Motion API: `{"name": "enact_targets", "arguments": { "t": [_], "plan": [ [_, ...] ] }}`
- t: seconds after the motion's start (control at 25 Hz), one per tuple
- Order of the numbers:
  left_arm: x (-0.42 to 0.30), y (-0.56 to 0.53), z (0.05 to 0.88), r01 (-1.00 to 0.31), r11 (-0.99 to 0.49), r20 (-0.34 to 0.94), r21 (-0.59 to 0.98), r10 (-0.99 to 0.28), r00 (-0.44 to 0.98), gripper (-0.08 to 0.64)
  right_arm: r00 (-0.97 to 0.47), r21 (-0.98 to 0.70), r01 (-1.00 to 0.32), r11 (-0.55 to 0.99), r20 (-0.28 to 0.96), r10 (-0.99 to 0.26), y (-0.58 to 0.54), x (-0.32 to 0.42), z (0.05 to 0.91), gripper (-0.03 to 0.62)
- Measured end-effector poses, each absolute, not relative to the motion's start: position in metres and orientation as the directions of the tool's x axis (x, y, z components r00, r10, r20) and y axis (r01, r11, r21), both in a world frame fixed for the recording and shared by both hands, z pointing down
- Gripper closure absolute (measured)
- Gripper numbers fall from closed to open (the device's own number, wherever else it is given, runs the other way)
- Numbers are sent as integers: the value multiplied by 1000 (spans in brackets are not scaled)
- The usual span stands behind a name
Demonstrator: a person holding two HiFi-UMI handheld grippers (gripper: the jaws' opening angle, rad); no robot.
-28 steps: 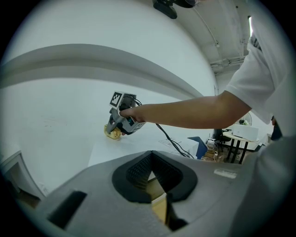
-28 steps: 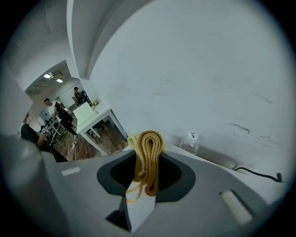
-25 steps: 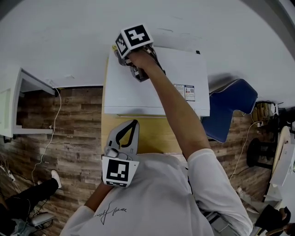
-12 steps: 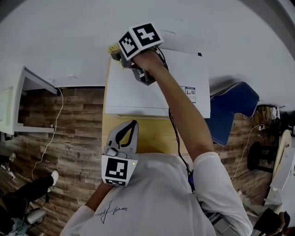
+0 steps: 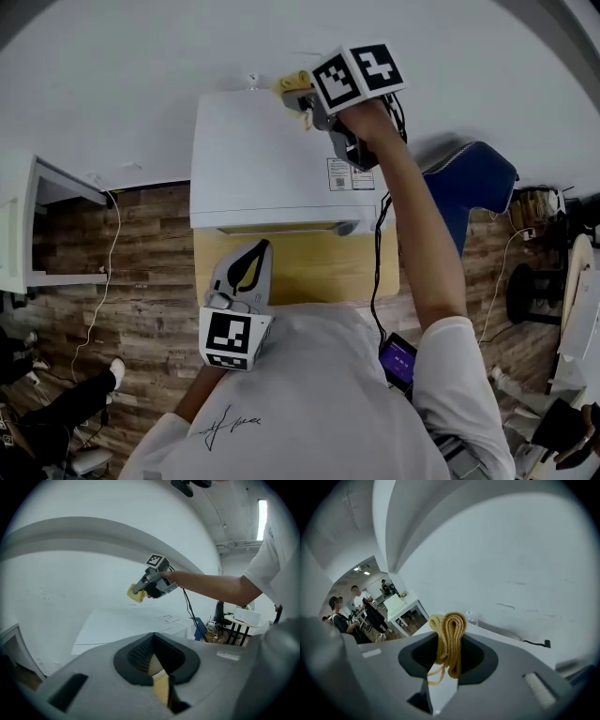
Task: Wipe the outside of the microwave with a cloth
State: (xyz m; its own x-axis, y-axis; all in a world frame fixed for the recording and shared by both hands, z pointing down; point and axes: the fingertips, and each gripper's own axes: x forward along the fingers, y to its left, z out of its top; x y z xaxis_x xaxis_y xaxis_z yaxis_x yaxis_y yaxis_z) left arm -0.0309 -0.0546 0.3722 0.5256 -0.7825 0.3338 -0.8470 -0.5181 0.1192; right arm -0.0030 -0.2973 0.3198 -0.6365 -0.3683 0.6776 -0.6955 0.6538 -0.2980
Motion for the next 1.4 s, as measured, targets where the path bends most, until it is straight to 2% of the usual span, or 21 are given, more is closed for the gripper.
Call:
{"name": "enact_targets", "arguments": {
  "t": [0.4, 0.72, 0.92, 1.4],
  "plan": [
    [-19, -55, 369, -829, -534, 299, 163, -774, 558, 565, -469, -230, -851, 471, 736, -489, -298, 144, 339, 476],
    [-21, -54, 376, -828, -538, 327, 155, -763, 557, 565, -276, -90, -929, 359, 813, -512, -294, 226, 364, 476],
    [-25, -54, 375, -833, -538, 330, 128, -769, 547, 565, -160, 21, -942, 335, 849, -503, -297, 245, 384, 476],
    [-27, -54, 376, -834, -535, 332, 136, -768, 547, 565, -116, 71, -937, 342, 861, -496, -293, 236, 392, 474]
  ]
}}
